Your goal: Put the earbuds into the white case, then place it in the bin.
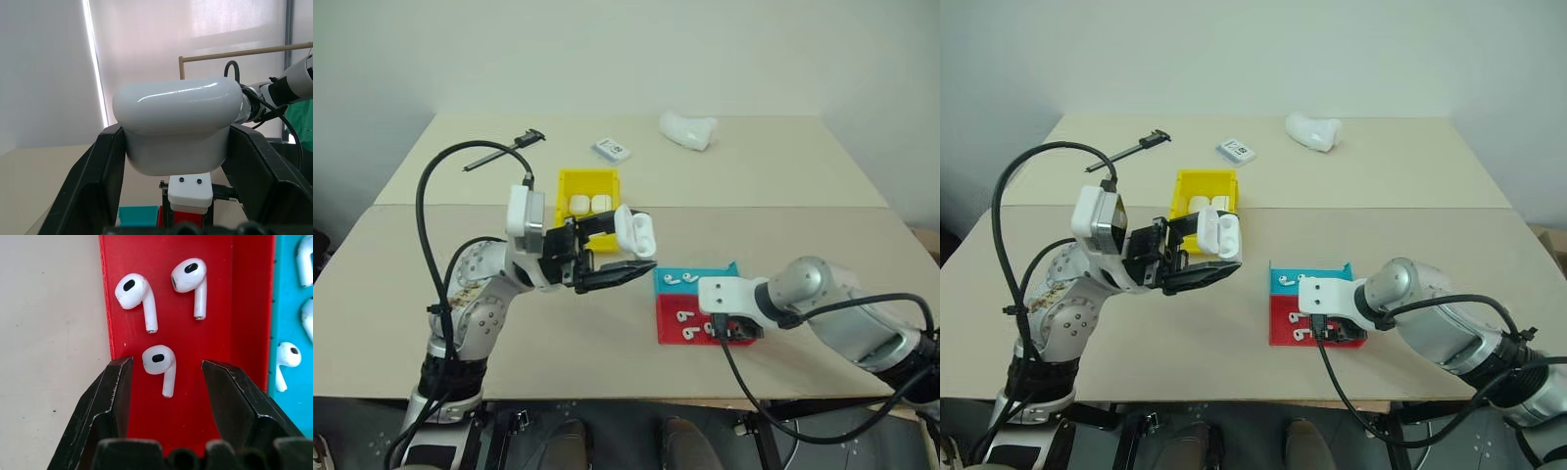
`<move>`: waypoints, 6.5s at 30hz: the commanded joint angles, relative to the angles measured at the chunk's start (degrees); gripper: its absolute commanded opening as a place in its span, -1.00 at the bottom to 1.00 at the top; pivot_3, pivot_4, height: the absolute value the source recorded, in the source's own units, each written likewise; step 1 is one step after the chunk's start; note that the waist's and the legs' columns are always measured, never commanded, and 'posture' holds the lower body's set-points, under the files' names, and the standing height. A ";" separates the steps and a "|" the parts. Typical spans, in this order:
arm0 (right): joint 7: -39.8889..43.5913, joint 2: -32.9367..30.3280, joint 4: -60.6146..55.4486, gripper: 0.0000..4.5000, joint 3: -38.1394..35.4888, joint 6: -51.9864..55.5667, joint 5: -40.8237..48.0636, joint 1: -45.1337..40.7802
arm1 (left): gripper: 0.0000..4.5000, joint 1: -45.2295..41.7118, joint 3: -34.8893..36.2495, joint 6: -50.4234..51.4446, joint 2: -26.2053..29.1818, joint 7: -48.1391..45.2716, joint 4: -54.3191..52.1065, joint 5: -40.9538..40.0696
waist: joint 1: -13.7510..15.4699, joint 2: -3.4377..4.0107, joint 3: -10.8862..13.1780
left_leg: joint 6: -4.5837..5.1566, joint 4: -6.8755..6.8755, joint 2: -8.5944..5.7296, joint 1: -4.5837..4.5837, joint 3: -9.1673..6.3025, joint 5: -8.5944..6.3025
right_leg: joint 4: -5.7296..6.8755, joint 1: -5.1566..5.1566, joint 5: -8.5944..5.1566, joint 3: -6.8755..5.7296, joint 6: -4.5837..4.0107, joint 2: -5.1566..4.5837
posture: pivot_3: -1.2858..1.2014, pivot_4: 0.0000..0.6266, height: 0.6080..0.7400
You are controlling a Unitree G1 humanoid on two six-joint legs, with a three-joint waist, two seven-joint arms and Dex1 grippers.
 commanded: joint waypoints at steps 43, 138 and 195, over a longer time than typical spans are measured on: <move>-22.97 28.28 -8.49 -0.73 -50.23 5.43 53.98 -0.77 | 0.25 -9.22 -4.54 2.00 -2.04 -1.36 4.97 2.10 | -0.06 0.06 -0.01 | 0.01 -0.02 0.02 -0.05 -0.03 -0.01 | -0.05 0.05 0.03 0.02 0.03 0.05 | 0.03 -0.52 1.00; -27.78 12.38 -7.71 -0.97 -45.55 5.93 60.37 -2.97 | 0.25 -9.97 -3.43 -0.47 -2.78 -3.39 7.24 4.28 | -0.07 0.06 0.00 | 0.04 -0.03 0.05 -0.15 -0.05 -0.03 | -0.16 -0.01 0.05 0.02 0.07 0.05 | 0.03 -0.52 1.00; 12.50 7.10 35.99 0.03 -3.16 -36.59 0.37 -20.36 | 0.25 -7.16 -1.54 -0.51 0.15 -4.48 4.29 3.77 | -0.92 0.18 0.10 | 0.06 -0.04 0.07 -0.14 0.07 -0.03 | -0.19 -0.11 0.05 0.09 0.08 0.11 | 0.03 -0.52 1.00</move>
